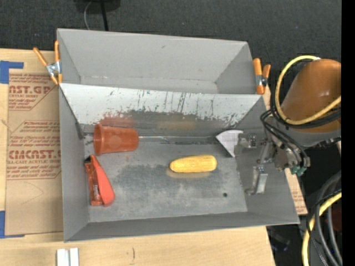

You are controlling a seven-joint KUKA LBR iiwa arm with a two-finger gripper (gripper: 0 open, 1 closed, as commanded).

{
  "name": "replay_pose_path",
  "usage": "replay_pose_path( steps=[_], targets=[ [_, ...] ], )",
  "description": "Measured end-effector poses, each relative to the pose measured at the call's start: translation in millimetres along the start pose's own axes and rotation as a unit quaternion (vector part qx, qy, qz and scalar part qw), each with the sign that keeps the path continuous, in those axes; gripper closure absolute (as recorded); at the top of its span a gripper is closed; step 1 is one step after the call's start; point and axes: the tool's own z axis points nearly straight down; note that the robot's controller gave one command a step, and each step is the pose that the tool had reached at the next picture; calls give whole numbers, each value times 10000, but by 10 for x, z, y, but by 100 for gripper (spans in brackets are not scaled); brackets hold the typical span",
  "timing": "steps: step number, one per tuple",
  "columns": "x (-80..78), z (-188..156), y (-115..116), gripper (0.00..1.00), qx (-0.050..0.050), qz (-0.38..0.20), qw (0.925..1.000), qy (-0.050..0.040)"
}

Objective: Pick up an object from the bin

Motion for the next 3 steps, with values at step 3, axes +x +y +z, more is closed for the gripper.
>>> replay_pose_path(
  steps=[3],
  targets=[
    [-216,903,607,0,6,-77,10000,-38]
  ],
)
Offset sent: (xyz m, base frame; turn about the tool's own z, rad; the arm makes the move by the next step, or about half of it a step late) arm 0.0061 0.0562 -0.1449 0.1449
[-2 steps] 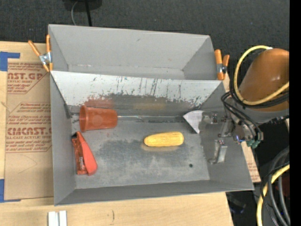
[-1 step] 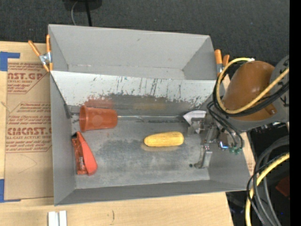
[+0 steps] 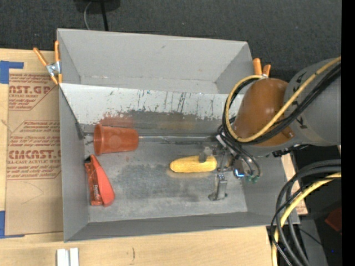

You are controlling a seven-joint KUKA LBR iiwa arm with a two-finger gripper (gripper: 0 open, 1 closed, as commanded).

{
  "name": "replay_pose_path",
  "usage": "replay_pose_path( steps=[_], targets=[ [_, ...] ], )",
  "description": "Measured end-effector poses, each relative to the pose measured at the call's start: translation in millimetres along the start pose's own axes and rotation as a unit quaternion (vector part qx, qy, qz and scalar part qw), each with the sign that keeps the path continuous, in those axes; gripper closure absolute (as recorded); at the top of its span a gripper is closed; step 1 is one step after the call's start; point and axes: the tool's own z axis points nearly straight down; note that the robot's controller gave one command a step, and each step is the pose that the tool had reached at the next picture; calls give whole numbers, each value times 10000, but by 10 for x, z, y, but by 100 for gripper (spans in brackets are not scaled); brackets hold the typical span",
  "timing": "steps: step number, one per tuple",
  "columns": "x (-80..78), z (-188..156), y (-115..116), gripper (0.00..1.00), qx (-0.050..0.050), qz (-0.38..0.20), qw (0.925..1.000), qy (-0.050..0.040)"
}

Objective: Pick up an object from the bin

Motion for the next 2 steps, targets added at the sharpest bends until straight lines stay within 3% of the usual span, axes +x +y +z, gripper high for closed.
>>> replay_pose_path(
  steps=[1,2],
  targets=[
    [-77,151,183,0,-10,-419,9991,-3],
    [-449,509,287,100,7,422,9991,-65]
  ],
)
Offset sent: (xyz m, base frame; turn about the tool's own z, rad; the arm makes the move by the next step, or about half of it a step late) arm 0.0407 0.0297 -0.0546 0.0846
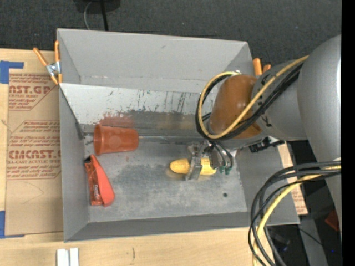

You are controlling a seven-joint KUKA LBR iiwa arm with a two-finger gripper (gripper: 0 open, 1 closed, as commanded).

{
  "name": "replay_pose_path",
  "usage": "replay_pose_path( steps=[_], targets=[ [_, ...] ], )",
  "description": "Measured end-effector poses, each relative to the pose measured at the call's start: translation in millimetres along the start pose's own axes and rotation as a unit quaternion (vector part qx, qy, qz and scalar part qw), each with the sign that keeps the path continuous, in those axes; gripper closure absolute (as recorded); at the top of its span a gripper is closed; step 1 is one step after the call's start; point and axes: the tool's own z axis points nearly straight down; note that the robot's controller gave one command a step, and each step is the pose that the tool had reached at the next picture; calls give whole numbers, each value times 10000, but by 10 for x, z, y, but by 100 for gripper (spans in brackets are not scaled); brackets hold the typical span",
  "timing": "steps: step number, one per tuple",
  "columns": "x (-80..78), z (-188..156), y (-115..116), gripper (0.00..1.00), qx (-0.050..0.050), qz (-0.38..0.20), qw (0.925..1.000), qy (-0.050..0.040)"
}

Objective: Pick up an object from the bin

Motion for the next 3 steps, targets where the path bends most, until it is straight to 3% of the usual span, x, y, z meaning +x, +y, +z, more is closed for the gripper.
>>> replay_pose_path(
  steps=[1,2,3],
  targets=[
    [0,0,0,100,1,0,10000,1],
    [31,-353,22,100,-4,45,10000,78],
    [-75,-978,9,100,2,-178,9998,29]
  ],
)
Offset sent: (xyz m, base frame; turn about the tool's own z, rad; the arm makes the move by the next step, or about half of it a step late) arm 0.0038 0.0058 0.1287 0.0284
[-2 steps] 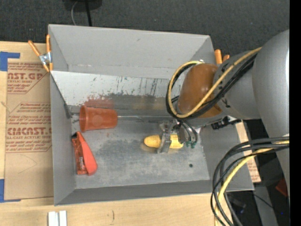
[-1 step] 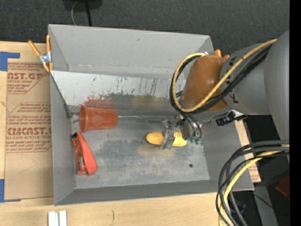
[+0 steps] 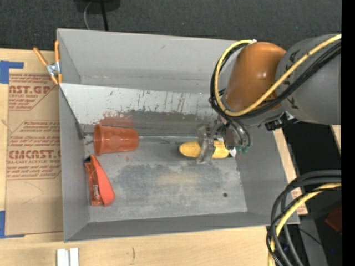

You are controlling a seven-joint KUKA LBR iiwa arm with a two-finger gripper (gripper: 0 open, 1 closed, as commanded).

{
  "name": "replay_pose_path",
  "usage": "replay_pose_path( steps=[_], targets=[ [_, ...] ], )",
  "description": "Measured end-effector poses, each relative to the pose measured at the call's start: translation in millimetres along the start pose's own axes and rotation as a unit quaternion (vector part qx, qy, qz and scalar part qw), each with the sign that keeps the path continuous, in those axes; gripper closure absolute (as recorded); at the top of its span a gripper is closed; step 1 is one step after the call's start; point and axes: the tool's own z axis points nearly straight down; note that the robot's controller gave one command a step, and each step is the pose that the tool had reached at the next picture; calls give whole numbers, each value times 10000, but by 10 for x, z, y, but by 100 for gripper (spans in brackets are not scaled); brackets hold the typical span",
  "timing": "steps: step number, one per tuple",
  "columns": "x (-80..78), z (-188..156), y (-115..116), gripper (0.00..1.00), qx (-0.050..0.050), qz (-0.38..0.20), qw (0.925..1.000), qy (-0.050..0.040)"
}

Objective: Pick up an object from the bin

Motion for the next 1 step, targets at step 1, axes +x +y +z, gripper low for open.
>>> replay_pose_path(
  steps=[1],
  targets=[
    [160,-1247,-52,100,-10,-62,10000,30]
  ],
)
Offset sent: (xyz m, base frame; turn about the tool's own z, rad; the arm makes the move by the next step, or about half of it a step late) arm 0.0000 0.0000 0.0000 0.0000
